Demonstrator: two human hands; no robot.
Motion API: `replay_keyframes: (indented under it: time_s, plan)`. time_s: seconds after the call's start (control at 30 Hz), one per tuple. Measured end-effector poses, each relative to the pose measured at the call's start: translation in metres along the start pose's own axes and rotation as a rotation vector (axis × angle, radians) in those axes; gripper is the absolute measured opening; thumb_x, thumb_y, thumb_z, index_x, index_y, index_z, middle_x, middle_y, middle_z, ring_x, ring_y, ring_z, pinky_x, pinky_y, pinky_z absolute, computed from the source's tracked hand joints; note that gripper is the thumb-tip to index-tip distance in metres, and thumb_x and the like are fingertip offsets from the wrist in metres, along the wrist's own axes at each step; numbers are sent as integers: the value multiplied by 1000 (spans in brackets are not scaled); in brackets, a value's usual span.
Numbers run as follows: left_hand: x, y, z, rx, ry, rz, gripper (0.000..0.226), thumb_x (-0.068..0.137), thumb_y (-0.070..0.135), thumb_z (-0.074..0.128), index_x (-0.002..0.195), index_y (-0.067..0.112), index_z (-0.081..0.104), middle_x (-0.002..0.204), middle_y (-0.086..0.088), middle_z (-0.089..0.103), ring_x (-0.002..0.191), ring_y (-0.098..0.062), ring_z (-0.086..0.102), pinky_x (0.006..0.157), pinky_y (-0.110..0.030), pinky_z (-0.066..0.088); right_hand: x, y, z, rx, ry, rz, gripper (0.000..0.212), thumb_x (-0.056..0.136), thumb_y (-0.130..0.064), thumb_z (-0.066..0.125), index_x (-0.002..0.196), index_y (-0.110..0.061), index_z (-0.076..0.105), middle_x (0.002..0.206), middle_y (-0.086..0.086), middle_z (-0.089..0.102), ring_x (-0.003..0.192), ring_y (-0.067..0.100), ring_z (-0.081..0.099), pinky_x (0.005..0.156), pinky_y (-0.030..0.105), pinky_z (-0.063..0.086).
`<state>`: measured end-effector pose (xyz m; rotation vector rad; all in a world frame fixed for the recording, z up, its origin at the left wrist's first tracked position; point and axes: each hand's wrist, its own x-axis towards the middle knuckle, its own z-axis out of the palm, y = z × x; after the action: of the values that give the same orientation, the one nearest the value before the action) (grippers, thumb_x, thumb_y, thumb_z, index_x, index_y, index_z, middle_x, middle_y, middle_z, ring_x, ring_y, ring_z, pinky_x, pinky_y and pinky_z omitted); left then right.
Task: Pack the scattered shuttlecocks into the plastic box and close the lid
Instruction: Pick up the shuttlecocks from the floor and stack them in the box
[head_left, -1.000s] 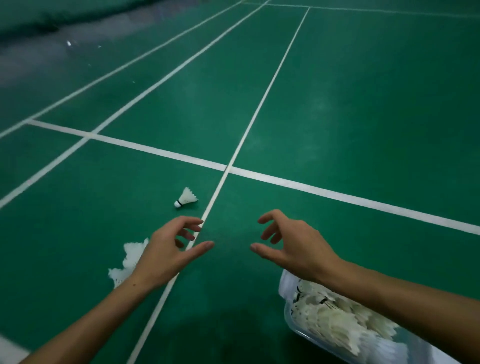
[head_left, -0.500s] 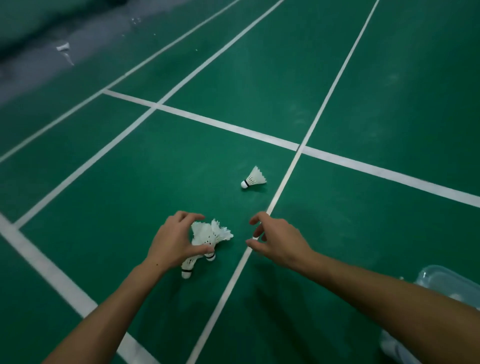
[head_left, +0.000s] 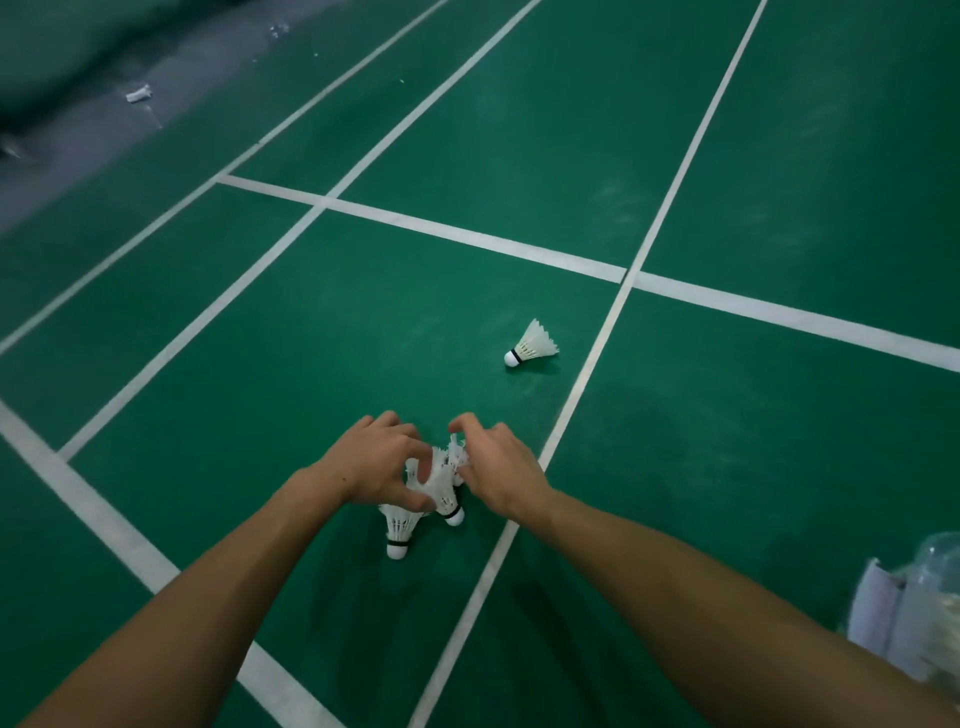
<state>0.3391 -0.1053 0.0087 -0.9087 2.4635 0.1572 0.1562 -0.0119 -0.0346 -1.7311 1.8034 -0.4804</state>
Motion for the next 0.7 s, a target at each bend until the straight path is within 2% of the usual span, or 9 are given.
replay_keyframes:
  time_s: [0.07,0.17,0.27,0.37,0.5,0.6,0.7]
  plan:
    - [5,0,-1,-64,-3,-2,54,71,89,55,101,45,66,114,18,63,108,-13,46,92,-37,41,-5,7,-6,29,23,8,44,101,-10,60,140,-20,42,93,5,65,89,28,59,77,47,56]
    - [8,6,-3,-168,90,2,46,77,82,63,100,43,71,116,23,63,112,-10,48,96,-38,41,-20,19,-24,68,46,33,43,102,-16,60,141,-22,43,89,0,67,82,24,62,69,43,53]
    - [8,16,-10,-314,230,21,38,77,79,68,91,44,72,111,26,62,113,-7,48,98,-40,42,-41,34,-51,120,72,62,40,102,-19,60,139,-24,45,96,-4,68,87,21,65,77,45,57]
    - [5,35,-28,-429,379,74,36,75,82,64,85,47,69,105,26,63,111,-5,51,99,-44,45,-68,50,-89,169,116,78,41,99,-19,66,136,-24,50,90,-8,67,84,17,65,80,45,58]
    - [-4,82,-67,-635,495,199,34,77,75,71,86,42,73,104,23,64,108,-4,57,98,-42,48,-122,72,-153,237,218,114,45,92,-18,76,132,-24,55,86,-7,67,76,9,66,78,35,59]
    - [-13,132,-97,-755,509,307,27,81,63,80,89,37,76,108,18,66,110,-8,63,97,-39,50,-172,86,-195,264,273,140,50,88,-18,82,130,-26,56,86,-5,69,73,7,67,72,26,57]
    - [-19,186,-123,-832,523,423,17,81,45,87,89,33,78,106,12,68,106,-13,67,94,-34,53,-225,97,-225,304,330,196,53,87,-20,84,130,-31,55,90,-3,70,77,11,69,77,36,60]
